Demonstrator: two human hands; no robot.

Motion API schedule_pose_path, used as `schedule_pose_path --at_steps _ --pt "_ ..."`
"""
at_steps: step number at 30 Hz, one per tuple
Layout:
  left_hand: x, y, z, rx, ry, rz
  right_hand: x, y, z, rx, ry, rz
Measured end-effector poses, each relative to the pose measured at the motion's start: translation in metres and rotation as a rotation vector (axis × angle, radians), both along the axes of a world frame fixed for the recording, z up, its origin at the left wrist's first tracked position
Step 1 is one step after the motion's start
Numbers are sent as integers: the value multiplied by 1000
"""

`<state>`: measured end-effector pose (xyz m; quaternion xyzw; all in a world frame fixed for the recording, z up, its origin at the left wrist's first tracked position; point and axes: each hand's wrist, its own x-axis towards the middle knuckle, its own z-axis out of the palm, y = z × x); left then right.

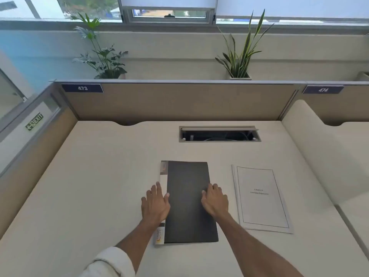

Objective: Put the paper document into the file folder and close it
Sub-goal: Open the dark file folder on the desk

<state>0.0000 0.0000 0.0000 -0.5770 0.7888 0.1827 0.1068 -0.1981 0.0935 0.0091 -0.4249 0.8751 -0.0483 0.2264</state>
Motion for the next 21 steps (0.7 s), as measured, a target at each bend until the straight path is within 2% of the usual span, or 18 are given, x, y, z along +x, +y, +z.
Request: schedule_pose_path --at_steps 4,8,17,21 --pt "6 0 -3 12 12 79 -5 10 -8 6 -23 -157" --pt "6 1 -3 55 29 66 -4 13 -13 -6 -57 -243" --pt "11 0 -9 75 86 47 -16 9 -27 -77 -356 -433" --pt "13 -1 -8 77 96 14 -27 10 -22 -174 -535 -545"
